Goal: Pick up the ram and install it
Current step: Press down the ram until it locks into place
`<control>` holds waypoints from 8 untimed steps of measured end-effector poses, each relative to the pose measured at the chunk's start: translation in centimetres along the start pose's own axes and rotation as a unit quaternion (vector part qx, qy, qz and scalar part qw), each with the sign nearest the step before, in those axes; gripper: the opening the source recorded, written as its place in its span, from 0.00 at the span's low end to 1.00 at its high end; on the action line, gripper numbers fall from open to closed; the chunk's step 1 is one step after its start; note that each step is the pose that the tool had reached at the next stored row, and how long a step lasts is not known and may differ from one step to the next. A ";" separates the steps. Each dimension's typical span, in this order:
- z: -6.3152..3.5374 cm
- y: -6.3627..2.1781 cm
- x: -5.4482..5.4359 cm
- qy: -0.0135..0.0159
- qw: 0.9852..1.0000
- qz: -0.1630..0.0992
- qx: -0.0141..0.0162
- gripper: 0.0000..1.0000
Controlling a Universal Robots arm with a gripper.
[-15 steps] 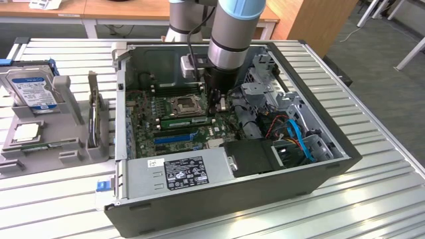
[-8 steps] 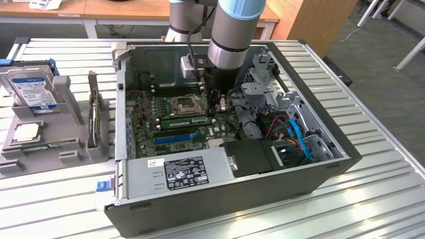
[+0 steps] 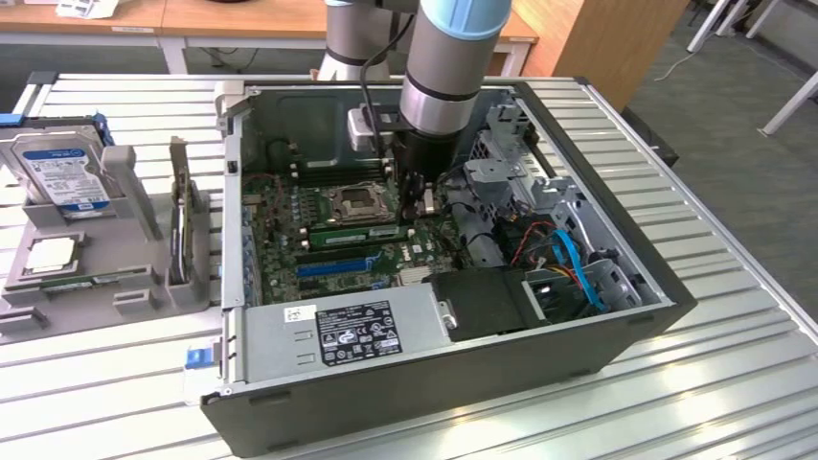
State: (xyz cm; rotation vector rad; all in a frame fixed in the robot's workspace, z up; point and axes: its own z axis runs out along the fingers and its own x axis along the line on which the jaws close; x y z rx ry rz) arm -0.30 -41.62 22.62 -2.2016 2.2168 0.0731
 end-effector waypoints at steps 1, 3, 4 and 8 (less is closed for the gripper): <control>0.04 0.00 0.0 0.000 1.000 0.000 0.000 0.10; 0.09 0.00 0.0 0.000 1.000 0.000 0.000 0.10; 0.10 0.00 0.0 0.000 1.000 0.000 0.000 0.10; 0.12 0.00 0.0 0.000 1.000 0.000 0.000 0.10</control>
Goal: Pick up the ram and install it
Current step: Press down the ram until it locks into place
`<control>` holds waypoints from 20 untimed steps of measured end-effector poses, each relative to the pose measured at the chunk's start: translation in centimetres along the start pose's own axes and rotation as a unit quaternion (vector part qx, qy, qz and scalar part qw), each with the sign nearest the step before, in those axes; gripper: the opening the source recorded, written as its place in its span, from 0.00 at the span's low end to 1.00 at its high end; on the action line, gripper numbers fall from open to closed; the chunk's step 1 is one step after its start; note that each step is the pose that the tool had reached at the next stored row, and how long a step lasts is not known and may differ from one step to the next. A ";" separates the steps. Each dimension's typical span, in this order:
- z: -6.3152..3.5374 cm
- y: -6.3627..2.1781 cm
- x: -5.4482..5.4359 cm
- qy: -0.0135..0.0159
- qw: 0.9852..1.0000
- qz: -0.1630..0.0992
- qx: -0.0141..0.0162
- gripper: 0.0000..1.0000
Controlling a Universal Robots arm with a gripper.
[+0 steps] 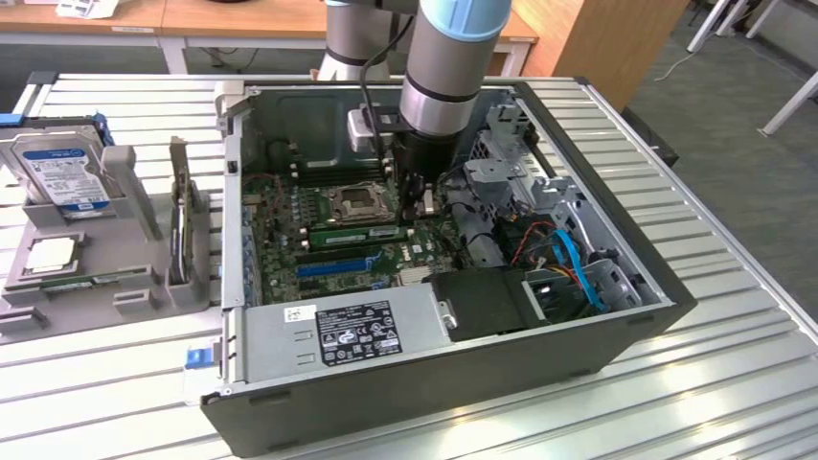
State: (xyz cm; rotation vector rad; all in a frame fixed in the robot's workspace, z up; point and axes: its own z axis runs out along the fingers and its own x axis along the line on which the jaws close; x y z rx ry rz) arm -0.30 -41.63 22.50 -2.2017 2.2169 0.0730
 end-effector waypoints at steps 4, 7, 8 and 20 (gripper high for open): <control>0.06 0.00 0.0 0.000 1.000 0.000 0.000 0.10; 0.07 0.00 0.0 0.000 1.000 0.000 0.000 0.10; 0.07 0.00 0.0 0.000 1.000 0.000 0.000 0.10; 0.18 -0.01 0.0 0.000 1.000 0.000 0.000 0.10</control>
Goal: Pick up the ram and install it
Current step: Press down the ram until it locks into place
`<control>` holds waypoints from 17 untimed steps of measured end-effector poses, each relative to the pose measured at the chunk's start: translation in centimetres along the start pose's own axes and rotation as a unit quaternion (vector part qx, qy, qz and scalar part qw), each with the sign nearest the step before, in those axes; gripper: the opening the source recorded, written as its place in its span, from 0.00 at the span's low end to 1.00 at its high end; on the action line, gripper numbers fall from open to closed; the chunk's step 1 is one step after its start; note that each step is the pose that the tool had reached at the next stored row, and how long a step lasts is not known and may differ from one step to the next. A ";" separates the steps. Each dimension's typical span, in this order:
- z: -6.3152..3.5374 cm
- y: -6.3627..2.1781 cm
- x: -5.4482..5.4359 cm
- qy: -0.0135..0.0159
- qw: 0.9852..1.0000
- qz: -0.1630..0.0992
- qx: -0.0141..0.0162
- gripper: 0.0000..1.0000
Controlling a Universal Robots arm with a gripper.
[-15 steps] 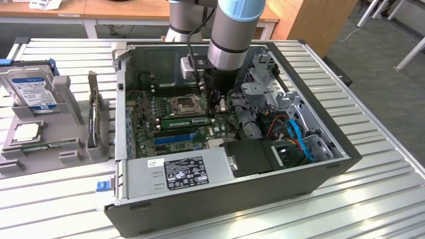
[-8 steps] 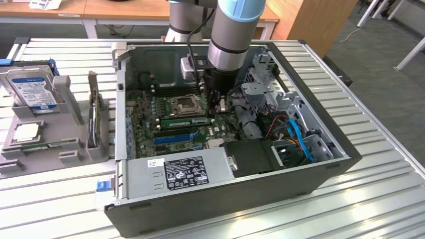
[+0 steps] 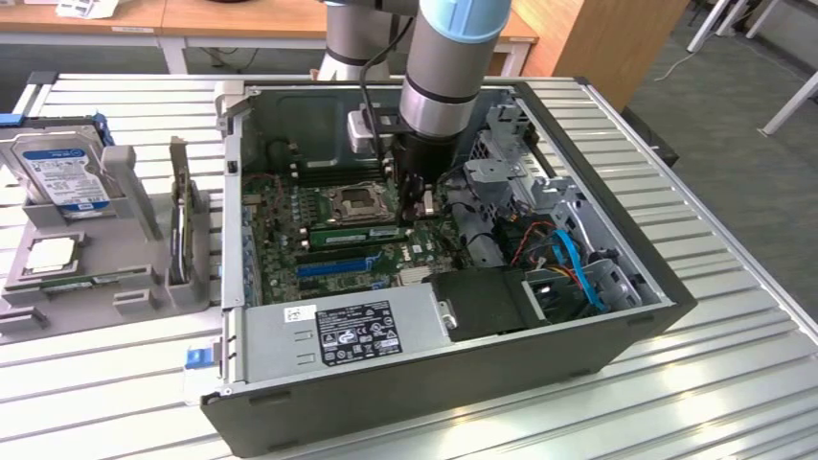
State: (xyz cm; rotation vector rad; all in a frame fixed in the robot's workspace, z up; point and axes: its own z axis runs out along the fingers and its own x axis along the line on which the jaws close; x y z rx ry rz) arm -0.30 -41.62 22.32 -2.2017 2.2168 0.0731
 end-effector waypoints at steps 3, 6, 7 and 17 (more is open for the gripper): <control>0.00 0.00 0.0 0.000 1.000 0.000 0.000 0.10; -0.02 0.00 0.0 0.000 1.000 0.000 0.000 0.10; -0.06 0.00 0.0 0.000 1.000 0.000 0.000 0.10; -1.43 0.03 -0.1 0.000 1.000 0.000 0.000 0.10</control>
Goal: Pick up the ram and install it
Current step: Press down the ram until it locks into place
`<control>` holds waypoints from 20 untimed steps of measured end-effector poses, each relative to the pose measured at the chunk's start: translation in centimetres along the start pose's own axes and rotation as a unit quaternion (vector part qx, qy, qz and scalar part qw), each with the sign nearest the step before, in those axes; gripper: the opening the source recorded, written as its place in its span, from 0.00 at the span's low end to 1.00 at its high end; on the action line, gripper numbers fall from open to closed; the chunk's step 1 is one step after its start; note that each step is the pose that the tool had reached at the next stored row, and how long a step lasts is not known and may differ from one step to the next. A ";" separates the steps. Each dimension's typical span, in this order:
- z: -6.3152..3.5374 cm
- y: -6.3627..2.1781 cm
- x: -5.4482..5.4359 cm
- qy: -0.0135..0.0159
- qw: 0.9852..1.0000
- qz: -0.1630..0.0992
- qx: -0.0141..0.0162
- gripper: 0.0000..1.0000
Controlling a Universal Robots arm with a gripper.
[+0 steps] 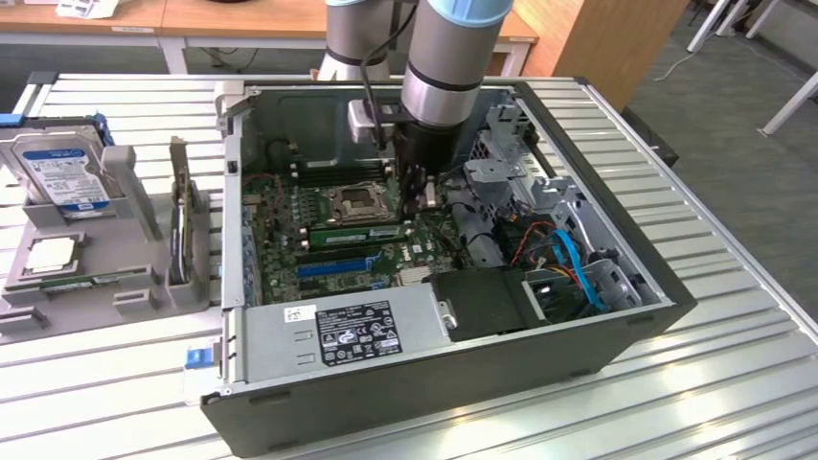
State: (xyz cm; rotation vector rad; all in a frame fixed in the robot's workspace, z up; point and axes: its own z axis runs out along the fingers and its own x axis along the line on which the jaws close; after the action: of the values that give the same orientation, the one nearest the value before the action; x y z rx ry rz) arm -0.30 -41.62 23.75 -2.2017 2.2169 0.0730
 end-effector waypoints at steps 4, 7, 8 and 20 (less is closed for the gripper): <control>-0.07 0.00 0.0 0.000 1.000 0.000 0.000 0.10; -0.09 0.00 0.0 0.000 1.000 0.000 0.000 0.10; -0.09 0.00 0.0 0.000 1.000 0.000 0.000 0.10; -0.04 2.25 0.0 0.000 1.000 0.000 0.001 0.10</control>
State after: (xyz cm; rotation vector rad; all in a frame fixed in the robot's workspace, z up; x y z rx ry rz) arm -2.55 -41.62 23.83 -2.2006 2.2157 0.0706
